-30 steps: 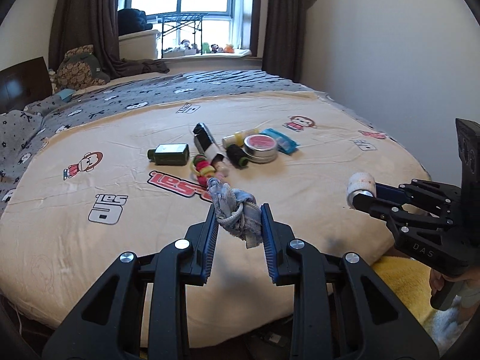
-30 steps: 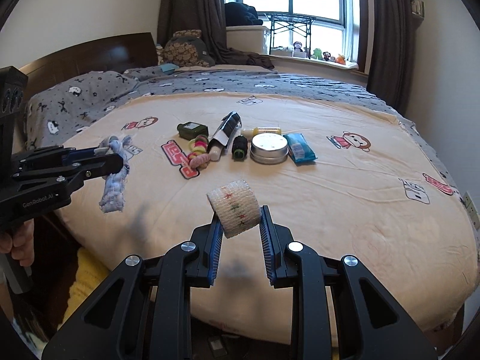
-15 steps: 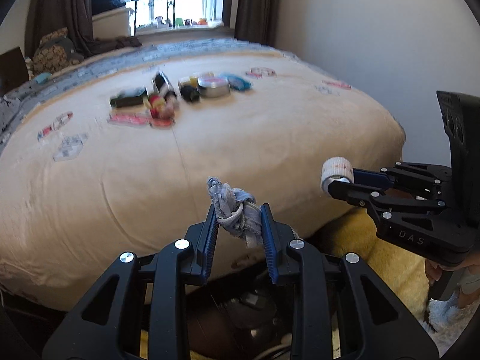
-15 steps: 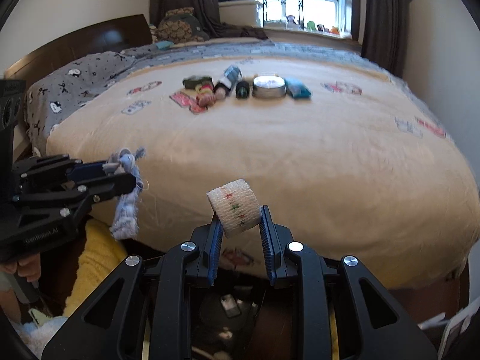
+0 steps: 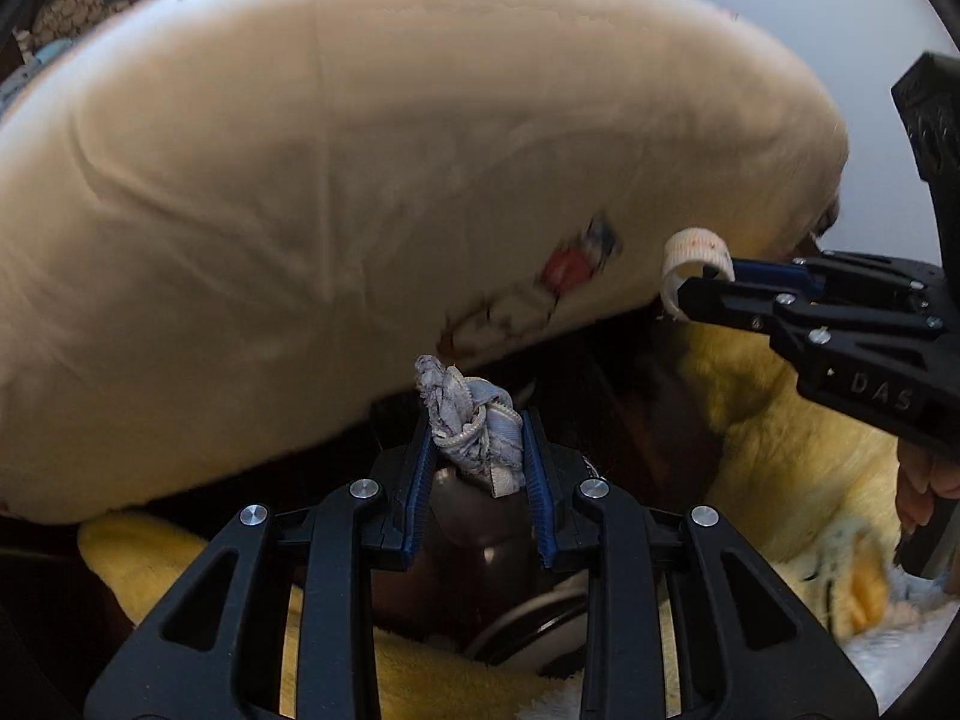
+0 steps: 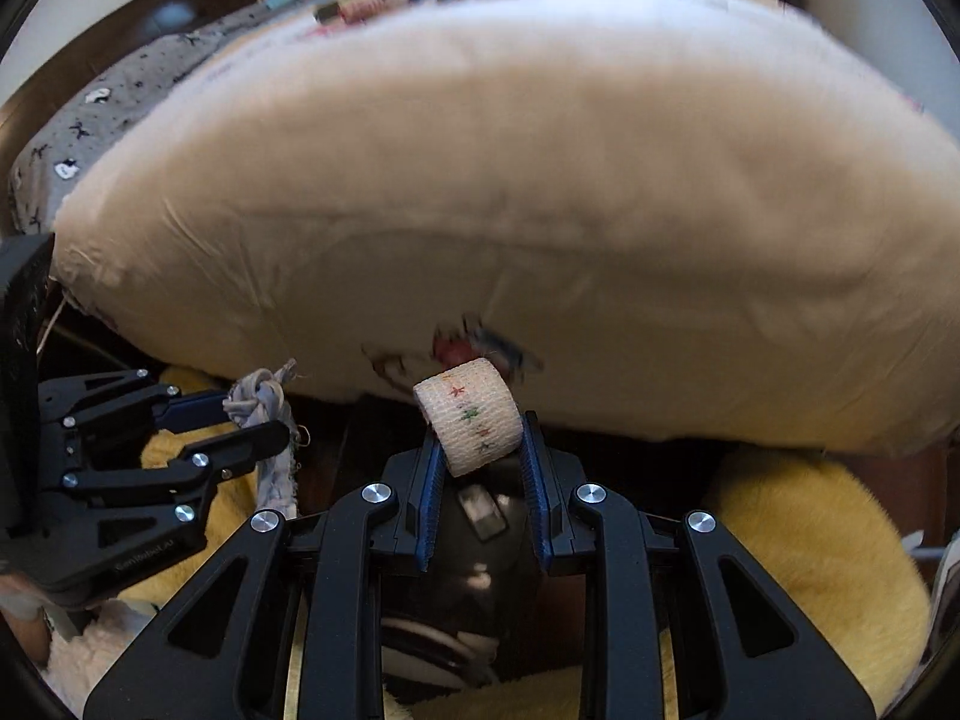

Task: Collect trash
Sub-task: 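Lower the roll and cloth into the clear bin and open both tools, then raise both open tools back over the remaining items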

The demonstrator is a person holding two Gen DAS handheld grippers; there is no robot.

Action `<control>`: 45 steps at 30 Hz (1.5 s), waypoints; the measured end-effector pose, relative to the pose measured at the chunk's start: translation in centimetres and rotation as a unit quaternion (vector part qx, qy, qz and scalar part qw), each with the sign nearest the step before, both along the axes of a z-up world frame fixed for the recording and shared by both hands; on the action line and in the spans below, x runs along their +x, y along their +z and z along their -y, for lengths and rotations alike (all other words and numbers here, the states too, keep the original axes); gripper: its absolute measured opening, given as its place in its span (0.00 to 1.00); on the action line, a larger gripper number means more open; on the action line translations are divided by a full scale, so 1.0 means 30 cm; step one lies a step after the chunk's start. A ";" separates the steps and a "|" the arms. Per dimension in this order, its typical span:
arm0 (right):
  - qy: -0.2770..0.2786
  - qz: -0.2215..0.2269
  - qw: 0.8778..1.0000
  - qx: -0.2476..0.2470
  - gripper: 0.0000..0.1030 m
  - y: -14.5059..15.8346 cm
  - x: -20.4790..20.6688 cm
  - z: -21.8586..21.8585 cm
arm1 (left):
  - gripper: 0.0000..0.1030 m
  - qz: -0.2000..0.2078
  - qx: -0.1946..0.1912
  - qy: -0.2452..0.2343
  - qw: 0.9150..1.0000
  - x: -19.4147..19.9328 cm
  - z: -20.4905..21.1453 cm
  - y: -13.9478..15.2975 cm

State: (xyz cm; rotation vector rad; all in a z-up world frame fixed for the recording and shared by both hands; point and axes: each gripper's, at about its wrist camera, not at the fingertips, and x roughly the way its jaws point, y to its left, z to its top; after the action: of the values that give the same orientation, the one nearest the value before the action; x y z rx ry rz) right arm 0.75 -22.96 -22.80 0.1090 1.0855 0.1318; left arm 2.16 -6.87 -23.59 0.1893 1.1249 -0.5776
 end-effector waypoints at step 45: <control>-0.041 0.113 0.993 0.008 0.78 0.262 0.166 0.136 | 0.78 0.092 -0.015 0.031 0.995 0.134 -0.082 0.241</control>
State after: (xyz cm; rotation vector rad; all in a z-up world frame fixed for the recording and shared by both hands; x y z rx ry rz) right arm 5.72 -27.05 -14.95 0.1489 0.8521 0.0764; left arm 6.18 -4.42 -16.38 0.1769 0.9397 -0.5111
